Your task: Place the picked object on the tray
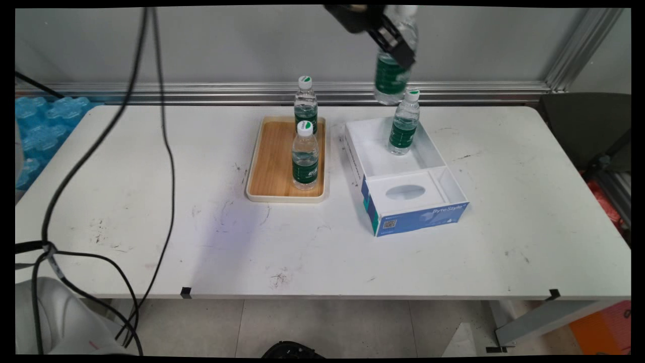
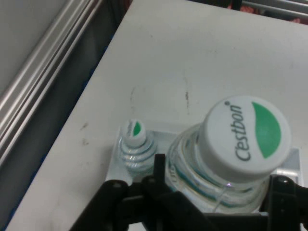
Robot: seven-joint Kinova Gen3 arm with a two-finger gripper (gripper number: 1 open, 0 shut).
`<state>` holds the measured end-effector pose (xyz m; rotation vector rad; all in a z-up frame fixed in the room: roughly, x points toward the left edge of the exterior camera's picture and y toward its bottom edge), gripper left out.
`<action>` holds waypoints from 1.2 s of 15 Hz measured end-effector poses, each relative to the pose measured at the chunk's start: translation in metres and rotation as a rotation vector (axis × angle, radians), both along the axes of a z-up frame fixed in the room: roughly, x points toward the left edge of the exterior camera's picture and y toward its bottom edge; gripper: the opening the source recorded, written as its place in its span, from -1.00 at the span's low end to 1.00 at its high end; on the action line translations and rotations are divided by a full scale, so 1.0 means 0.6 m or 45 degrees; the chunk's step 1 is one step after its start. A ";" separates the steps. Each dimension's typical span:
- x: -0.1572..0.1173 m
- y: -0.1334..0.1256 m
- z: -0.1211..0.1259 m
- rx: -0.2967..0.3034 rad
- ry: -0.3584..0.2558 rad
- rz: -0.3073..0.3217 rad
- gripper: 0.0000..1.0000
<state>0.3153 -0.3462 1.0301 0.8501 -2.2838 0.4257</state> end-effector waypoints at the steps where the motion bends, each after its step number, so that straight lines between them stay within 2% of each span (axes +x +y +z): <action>1: 0.018 0.008 0.011 0.000 -0.002 0.006 -1.00; 4: 0.073 0.029 0.036 0.004 -0.004 0.038 -1.00; 9: 0.178 0.064 0.056 0.029 0.007 0.153 -1.00; 14: 0.244 0.084 0.034 0.056 0.014 0.238 -1.00; 18: 0.283 0.087 -0.018 0.069 0.017 0.292 -1.00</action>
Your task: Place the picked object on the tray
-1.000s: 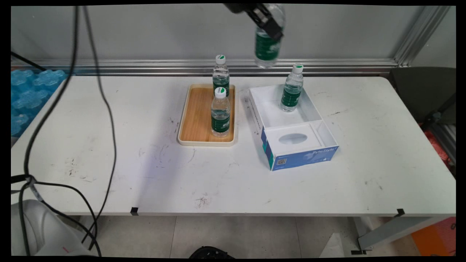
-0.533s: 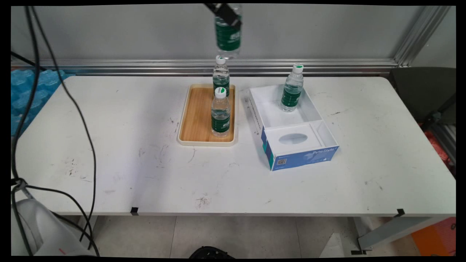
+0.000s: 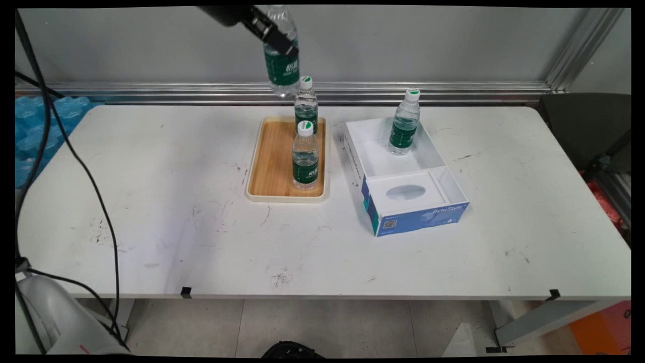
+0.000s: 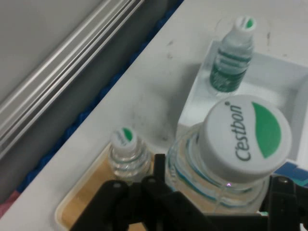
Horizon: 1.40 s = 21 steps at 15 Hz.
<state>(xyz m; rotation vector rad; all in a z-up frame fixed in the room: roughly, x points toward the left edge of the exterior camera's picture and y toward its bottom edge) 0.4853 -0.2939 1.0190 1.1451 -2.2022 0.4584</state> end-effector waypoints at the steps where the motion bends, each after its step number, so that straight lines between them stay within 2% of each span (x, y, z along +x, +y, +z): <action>1: 0.009 -0.002 -0.016 0.000 0.001 0.009 -1.00; 10: 0.079 -0.031 -0.140 0.003 0.008 0.107 -1.00; 21: 0.098 -0.079 -0.260 0.014 0.045 0.110 -1.00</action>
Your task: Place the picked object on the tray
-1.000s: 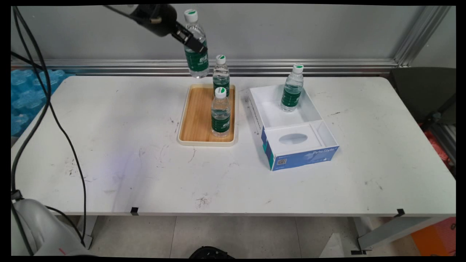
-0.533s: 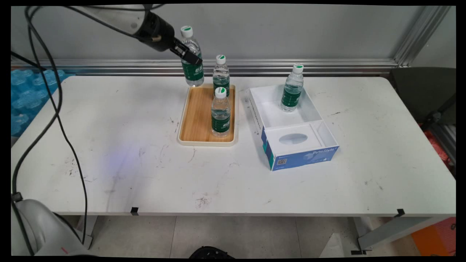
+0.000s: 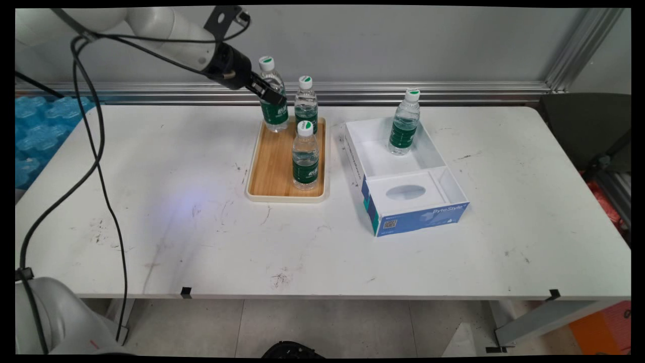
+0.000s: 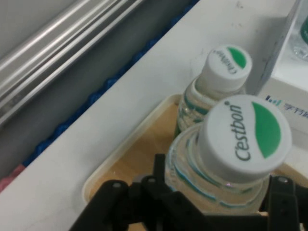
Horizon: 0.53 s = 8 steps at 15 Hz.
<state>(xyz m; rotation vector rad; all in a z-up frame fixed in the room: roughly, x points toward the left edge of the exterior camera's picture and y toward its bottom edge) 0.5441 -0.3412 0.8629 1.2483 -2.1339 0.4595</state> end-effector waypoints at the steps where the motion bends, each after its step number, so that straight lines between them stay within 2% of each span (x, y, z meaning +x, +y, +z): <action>1: 0.003 -0.004 -0.010 0.004 0.001 -0.002 -1.00; 8: 0.016 -0.024 -0.065 0.022 0.007 -0.013 -1.00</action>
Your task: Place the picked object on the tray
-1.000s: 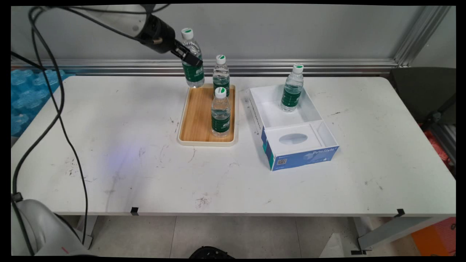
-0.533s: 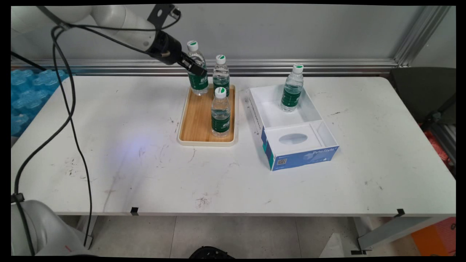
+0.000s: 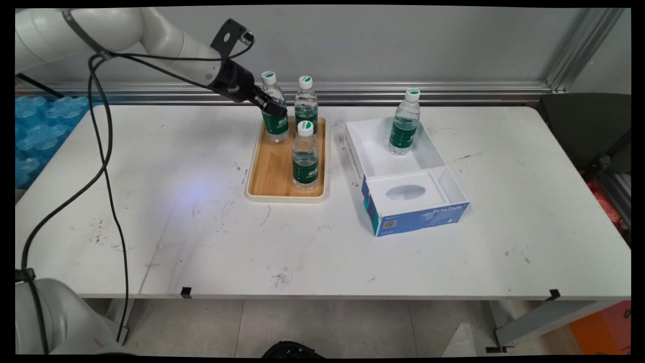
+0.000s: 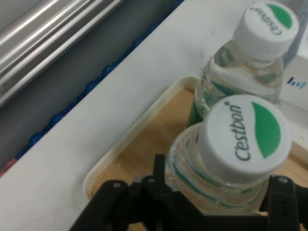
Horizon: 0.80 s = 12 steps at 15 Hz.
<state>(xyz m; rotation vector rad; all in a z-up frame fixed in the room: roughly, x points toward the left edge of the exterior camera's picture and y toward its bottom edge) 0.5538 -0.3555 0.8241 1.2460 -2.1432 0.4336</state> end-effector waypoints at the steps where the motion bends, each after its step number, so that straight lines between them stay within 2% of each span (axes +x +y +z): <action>1: -0.001 -0.003 -0.007 0.002 0.001 -0.003 -1.00; 8: 0.000 -0.017 -0.038 0.002 0.004 -0.026 -1.00; 9: 0.001 -0.018 -0.040 0.001 0.004 -0.030 1.00; 12: 0.006 -0.017 -0.043 -0.001 0.001 -0.040 1.00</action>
